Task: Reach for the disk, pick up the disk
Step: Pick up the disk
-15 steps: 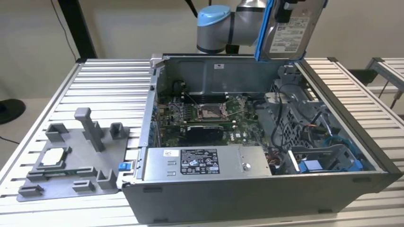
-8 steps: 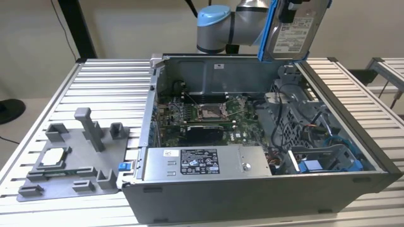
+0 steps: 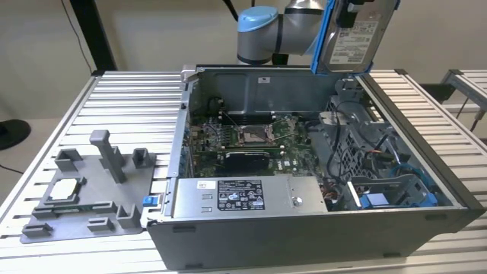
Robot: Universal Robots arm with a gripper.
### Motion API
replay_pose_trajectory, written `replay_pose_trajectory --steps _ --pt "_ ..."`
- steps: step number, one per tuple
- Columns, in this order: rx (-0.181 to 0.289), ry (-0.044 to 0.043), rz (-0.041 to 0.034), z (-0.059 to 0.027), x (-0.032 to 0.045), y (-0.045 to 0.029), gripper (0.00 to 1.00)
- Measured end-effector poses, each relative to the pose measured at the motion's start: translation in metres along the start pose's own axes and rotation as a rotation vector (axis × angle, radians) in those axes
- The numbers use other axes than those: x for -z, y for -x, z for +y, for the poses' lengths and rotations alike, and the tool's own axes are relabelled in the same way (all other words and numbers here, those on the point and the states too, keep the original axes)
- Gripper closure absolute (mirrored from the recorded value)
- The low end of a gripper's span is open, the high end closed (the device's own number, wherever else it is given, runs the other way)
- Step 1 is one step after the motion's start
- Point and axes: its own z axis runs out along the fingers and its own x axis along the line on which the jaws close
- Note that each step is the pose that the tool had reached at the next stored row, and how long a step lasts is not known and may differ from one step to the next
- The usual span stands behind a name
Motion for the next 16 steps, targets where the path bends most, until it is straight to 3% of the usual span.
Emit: replay_pose_trajectory --steps 8,16 --pt "0.000 0.0000 0.0001 0.0002 -0.0002 -0.0078 1.00" --pt "0.000 0.0000 0.0002 0.0000 -0.0005 -0.0232 1.00"
